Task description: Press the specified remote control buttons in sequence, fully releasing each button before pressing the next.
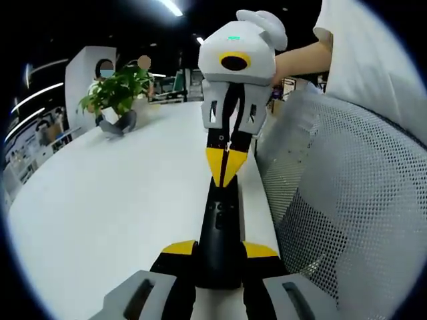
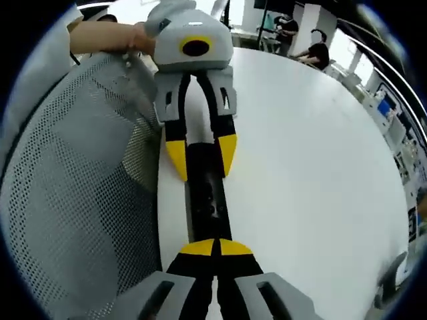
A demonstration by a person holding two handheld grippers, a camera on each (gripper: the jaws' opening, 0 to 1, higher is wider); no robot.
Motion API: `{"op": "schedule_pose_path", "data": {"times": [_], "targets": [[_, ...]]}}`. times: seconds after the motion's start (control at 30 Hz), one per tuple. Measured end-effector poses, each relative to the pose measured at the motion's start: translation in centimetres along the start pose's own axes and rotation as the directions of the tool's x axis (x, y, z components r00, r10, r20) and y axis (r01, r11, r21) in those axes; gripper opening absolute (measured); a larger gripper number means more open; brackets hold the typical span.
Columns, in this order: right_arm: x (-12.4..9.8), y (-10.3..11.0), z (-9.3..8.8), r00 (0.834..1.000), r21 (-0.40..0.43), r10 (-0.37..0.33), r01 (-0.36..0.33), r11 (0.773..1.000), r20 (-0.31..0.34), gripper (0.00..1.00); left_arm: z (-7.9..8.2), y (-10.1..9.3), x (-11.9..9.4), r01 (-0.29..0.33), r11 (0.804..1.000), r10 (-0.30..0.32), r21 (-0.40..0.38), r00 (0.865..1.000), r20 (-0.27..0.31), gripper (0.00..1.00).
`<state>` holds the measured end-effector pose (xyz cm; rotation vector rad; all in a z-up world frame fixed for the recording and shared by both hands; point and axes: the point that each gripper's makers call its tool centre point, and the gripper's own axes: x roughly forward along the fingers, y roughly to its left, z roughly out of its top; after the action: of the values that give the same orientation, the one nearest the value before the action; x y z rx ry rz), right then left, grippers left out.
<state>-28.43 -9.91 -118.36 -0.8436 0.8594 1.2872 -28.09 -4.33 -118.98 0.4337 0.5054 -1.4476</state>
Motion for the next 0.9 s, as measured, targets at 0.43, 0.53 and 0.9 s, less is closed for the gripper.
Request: {"op": "schedule_pose_path", "data": {"times": [0.43, 0.53, 0.9], "targets": [[-0.37, 0.04, 0.55, 0.983, 0.134, 0.023, -0.049, 0.99, 0.182, 0.02, -0.04, -0.04, -0.02, -0.006, 1.0, 0.006, -0.005, 1.0, 0.003, 0.24], [-0.24, 0.06, 0.7, 0.987, 0.065, 0.044, -0.055, 0.996, 0.156, 0.02, -0.03, -0.04, -0.03, -0.007, 1.0, 0.007, -0.005, 1.0, 0.005, 0.24], [0.07, 0.32, 0.57, 0.994, -0.026, 0.079, -0.077, 0.997, 0.078, 0.04, 0.03, -0.14, 0.03, -0.004, 1.0, 0.004, -0.002, 1.0, 0.007, 0.25]]}}
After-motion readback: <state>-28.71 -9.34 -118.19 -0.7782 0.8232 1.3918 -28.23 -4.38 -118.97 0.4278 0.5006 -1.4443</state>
